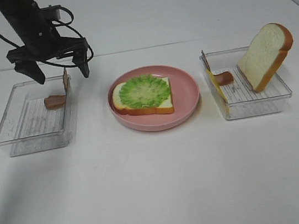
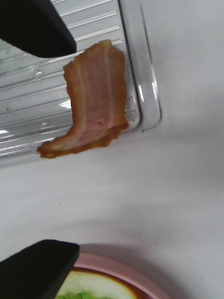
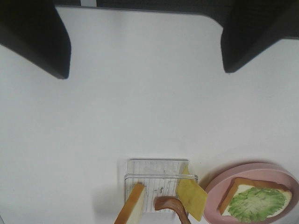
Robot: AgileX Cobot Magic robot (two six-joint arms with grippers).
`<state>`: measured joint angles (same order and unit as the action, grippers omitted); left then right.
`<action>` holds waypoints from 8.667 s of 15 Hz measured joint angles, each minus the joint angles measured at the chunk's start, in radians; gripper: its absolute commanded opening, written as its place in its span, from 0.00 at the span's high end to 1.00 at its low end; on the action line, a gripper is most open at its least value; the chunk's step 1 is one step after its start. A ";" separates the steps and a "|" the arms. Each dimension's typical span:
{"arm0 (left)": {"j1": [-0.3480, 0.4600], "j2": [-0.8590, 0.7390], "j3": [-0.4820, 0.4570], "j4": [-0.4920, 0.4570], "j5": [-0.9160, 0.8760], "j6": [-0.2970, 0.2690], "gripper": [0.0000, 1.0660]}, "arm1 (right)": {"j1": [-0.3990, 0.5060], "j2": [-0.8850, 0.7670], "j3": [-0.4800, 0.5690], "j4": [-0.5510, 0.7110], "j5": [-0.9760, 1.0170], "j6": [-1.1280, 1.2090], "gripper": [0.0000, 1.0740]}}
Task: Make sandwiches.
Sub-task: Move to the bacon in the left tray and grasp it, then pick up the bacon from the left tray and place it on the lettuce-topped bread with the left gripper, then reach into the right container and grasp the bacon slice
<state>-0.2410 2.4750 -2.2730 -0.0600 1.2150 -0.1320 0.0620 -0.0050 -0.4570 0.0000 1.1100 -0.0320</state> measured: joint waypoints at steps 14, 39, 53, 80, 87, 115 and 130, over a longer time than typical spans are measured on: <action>0.000 0.014 0.000 0.000 -0.001 -0.004 0.61 | 0.000 0.000 0.000 0.000 0.000 0.000 0.21; -0.071 -0.189 -0.029 -0.019 0.000 0.034 1.00 | 0.000 0.000 0.000 0.000 0.000 0.000 0.21; -0.211 -0.066 -0.059 -0.544 -0.090 0.189 1.00 | 0.000 0.000 0.000 0.000 0.000 0.000 0.21; -0.198 0.056 -0.123 -0.127 -0.007 0.104 0.05 | 0.000 0.000 0.000 0.000 0.000 0.000 0.21; -0.171 -0.044 -0.257 -0.048 -0.001 0.123 0.05 | 0.000 0.000 0.000 0.000 0.000 0.000 0.21; 0.216 -2.449 1.751 0.069 -0.138 0.153 0.06 | 0.000 0.000 0.000 0.000 0.000 0.000 0.21; 0.290 -2.481 1.754 0.006 -0.136 0.132 0.06 | 0.000 0.000 0.000 0.000 0.000 0.000 0.21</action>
<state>0.0490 -0.0060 -0.5190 -0.0540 1.0790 0.0000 0.0620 -0.0050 -0.4570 0.0000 1.1100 -0.0320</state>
